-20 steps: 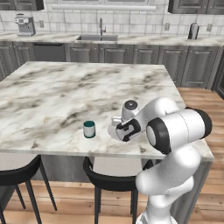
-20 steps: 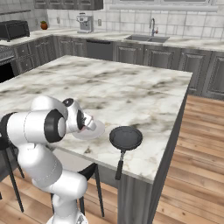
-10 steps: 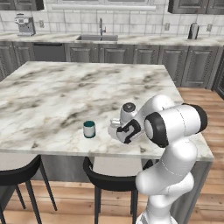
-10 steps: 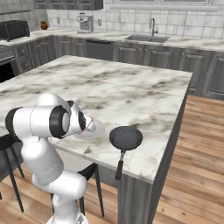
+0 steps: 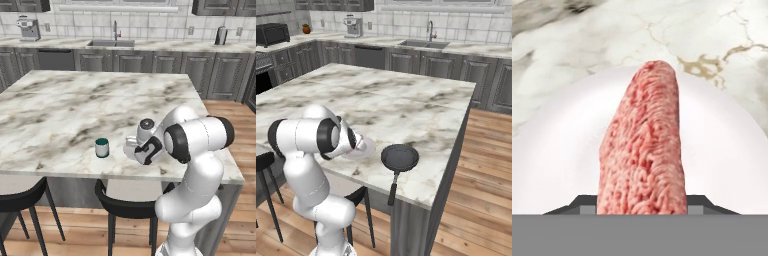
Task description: Pick up the pan with the steak in it and place it on the dining table. Then place the steak on the plate.
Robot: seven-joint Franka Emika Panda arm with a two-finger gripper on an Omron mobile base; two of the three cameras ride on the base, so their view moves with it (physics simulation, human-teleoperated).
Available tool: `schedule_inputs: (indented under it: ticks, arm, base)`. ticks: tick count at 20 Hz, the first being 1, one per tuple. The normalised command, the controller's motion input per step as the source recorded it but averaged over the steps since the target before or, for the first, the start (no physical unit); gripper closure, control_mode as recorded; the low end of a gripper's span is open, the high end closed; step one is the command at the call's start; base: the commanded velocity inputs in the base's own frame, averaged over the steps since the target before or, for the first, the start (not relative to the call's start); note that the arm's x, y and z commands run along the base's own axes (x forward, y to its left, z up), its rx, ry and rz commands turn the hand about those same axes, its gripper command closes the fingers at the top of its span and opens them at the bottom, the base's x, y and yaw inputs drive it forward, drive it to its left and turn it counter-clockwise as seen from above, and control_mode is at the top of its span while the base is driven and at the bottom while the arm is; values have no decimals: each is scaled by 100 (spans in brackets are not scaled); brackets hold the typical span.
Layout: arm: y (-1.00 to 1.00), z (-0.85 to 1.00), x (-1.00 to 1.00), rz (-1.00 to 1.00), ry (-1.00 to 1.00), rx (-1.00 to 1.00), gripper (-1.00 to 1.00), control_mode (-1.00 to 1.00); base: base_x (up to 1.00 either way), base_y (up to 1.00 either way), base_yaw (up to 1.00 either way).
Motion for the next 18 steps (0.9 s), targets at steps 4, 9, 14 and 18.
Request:
schedule_inputs:
  ticks: [4, 9, 14, 18]
  arm:
    - [0, -5, 26, 0, 0, 0, 100, -100]
    - [0, 0, 1, 0, 0, 0, 100, -100]
    - [0, 0, 0, 0, 0, 0, 100, -100]
    - [-3, 0, 9, 0, -2, 1, -100, -100]
  base:
    - [0, 0, 0]
    - [0, 0, 0]
    - [0, 0, 0]
    - [0, 0, 0]
